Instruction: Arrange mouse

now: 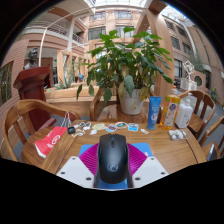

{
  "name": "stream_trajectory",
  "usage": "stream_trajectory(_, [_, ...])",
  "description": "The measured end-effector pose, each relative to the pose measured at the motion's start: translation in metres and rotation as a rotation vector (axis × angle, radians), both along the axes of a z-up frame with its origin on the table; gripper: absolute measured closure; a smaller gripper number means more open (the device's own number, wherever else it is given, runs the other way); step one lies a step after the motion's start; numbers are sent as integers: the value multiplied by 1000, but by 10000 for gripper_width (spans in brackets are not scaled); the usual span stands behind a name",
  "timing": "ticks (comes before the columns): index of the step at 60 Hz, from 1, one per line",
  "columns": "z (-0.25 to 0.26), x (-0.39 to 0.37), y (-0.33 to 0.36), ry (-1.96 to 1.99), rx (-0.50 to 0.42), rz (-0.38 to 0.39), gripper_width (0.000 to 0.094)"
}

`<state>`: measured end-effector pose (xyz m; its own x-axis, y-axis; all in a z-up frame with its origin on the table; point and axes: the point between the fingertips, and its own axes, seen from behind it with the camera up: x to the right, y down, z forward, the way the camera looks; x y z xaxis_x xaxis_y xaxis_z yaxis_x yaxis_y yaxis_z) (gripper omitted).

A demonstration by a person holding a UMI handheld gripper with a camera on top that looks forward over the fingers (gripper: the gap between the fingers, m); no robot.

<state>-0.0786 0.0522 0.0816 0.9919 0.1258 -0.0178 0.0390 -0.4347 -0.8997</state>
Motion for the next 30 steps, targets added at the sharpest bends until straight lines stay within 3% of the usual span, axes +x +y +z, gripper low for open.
stream_trajectory(6, [-51,8,5,-11,-93,-23,557])
stream_trajectory(16, [-84,11,1,3,-161,-38,427])
stream_trajectory(19, [-81,11,-4,17,-162,-42,320])
stream_trajectory(23, [-64,11,-12,8,-136,-37,63])
stream_trajectory(25, [-55,12,-18,-3,-123,-37,107])
stream_trajectory(30, [-23,13,-39,-22,-72,-43,72])
